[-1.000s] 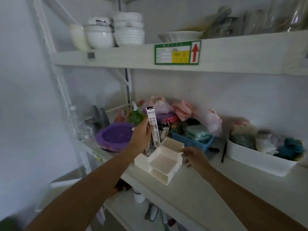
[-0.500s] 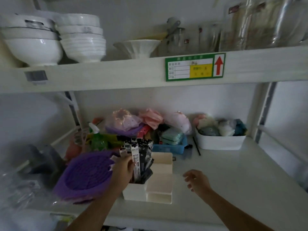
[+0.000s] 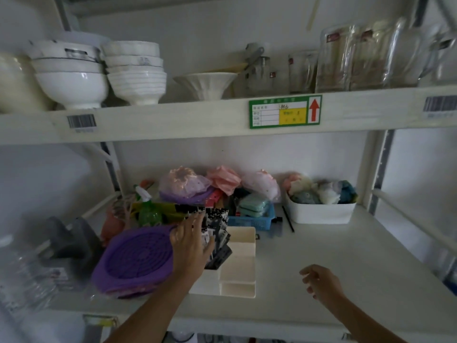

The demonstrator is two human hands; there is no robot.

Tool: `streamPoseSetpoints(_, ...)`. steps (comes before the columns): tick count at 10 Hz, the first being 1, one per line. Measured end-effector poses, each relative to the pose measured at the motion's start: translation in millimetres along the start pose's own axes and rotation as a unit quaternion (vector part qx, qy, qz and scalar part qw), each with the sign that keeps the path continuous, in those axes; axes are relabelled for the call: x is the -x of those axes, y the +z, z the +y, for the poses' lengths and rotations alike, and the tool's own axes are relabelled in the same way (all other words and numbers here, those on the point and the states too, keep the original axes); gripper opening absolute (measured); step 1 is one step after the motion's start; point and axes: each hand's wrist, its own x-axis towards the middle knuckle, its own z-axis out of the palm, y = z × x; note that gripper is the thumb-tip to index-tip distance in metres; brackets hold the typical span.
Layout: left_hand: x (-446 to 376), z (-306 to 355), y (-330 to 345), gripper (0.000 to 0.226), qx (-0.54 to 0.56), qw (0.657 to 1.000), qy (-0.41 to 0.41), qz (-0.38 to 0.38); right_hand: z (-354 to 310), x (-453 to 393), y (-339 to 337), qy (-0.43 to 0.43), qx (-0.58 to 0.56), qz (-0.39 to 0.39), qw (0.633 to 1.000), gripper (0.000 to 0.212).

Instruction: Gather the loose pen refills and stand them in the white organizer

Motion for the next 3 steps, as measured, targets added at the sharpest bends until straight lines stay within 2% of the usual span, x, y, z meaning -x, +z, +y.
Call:
streamPoseSetpoints(1, 4, 3, -5, 0.056, -0.068, 0.994, 0.021, -0.087, 0, 9, -8, -0.022, 0.064, 0.003, 0.998, 0.030)
streamPoseSetpoints(2, 19, 15, -32, 0.058, -0.026, 0.997, -0.013, -0.077, -2, 27, -31, -0.066, 0.187, -0.013, 0.980, 0.038)
streamPoseSetpoints(3, 45, 28, -62, 0.058, -0.036, 0.992, -0.023, -0.123, -8, 57, -65, -0.114, 0.337, -0.023, 0.934, 0.052)
